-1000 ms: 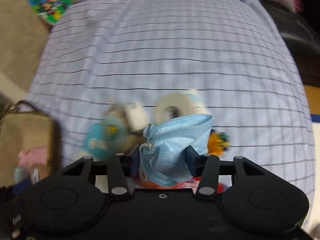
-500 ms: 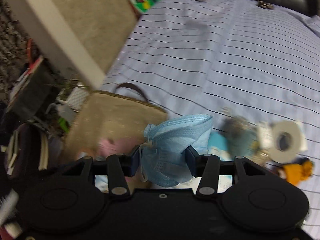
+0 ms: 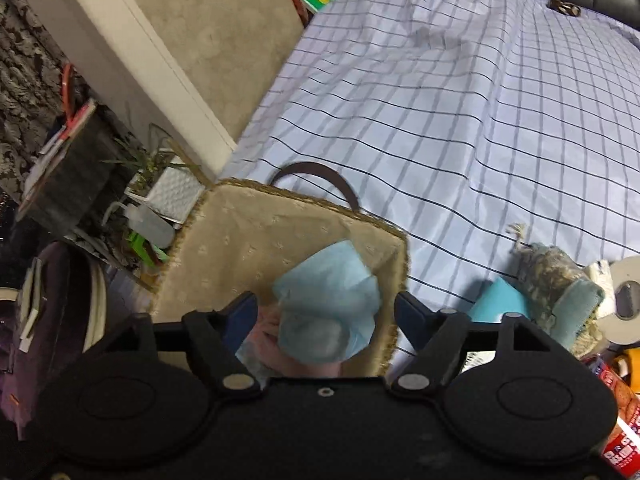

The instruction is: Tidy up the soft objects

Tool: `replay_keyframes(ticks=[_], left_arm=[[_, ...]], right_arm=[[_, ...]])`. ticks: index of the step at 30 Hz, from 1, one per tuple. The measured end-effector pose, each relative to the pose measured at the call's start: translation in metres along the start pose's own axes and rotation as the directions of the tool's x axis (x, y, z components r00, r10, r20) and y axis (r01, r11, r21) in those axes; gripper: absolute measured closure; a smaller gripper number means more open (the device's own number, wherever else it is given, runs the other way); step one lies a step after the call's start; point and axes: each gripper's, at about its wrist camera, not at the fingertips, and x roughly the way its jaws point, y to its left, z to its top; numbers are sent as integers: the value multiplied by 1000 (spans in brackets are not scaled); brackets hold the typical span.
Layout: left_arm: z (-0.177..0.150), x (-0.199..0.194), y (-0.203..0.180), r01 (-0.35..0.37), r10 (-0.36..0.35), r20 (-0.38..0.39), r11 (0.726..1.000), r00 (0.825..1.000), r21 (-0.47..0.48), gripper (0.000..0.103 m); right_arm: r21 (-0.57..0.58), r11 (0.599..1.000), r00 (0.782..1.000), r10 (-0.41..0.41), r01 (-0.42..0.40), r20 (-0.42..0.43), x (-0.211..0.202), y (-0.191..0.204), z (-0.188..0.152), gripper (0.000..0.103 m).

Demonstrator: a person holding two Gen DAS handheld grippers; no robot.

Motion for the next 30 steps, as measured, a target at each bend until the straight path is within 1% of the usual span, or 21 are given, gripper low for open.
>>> replay_keyframes(ticks=[1, 3, 6, 9, 12, 18, 20, 23, 26, 30], left_arm=[[-1, -1, -2, -1, 1, 1, 1000, 1000, 4, 18], [-2, -2, -5, -7, 7, 5, 1000, 1000, 10, 17], [-3, -6, -6, -13, 13, 19, 1000, 1000, 6, 15], [-3, -8, -5, -34, 34, 39, 999, 999, -6, 13], [-2, -10, -3, -38, 39, 53, 999, 998, -19, 10], [-2, -14, -7, -43, 45, 77, 999, 996, -20, 9], [-2, -16, -10, -39, 40, 83, 999, 996, -19, 7], [-2, -18, -14, -30, 31, 89, 999, 996, -14, 7], [-3, -21, -18, -13, 13, 91, 1000, 996, -5, 7], [-5, -23, -29, 11, -12, 81, 1000, 997, 17, 7]], right_arm=[[2, 1000, 1000, -13, 13, -3, 0, -3, 0, 24], [12, 999, 999, -35, 36, -7, -3, -13, -2, 15], [28, 998, 998, -58, 58, -10, -6, -25, -4, 6], [32, 996, 996, -85, 85, -14, -9, -30, -7, 0], [22, 993, 993, -114, 115, -32, -8, -35, -10, 0], [5, 984, 981, -177, 178, -78, -8, -45, -20, 0], [-17, 979, 976, -205, 204, -74, -10, -48, -24, 0], [-50, 968, 966, -250, 247, -61, -16, -52, -34, 0], [-49, 954, 953, -299, 297, -48, -22, -60, -43, 0], [-27, 953, 949, -304, 302, -79, -28, -74, -52, 0]])
